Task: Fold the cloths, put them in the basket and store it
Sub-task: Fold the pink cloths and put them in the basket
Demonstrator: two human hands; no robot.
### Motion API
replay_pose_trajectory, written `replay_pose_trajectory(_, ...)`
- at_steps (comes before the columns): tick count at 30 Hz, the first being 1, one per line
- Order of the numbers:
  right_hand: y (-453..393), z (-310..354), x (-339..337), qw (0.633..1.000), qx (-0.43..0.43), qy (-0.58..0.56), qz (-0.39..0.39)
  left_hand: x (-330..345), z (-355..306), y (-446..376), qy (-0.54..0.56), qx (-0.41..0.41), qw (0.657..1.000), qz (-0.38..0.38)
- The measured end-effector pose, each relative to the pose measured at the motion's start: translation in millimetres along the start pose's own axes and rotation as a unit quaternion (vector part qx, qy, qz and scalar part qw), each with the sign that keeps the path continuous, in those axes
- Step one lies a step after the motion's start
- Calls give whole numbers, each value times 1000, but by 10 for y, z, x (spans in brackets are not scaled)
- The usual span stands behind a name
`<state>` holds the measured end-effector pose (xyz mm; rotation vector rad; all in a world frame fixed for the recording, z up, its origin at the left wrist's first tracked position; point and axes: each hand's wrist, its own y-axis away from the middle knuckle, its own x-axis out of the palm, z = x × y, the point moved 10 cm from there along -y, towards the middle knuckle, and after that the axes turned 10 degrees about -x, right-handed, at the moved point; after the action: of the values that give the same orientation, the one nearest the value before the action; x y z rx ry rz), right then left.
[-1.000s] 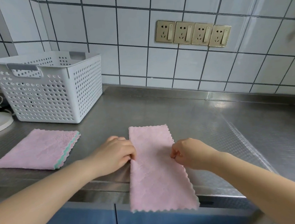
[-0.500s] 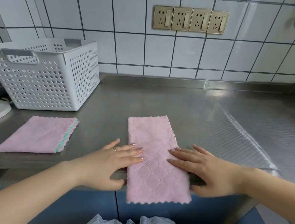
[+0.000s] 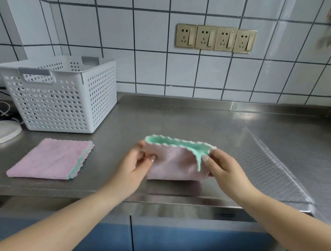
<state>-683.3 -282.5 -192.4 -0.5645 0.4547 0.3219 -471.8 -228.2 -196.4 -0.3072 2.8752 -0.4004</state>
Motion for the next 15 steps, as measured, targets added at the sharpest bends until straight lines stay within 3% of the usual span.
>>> replay_pose_trajectory(5,-379,-449,176,986,143,-68,-44,38,274,-421,18,-122,992,-41)
replay_pose_trajectory(10,-436,-839,409,961,261,-90,12,37,720,-682,-98,-248,964,-21)
replay_pose_trajectory(15,-445,-806,442,955,274,-107,35,45,851,-752,-98,-305,947,21)
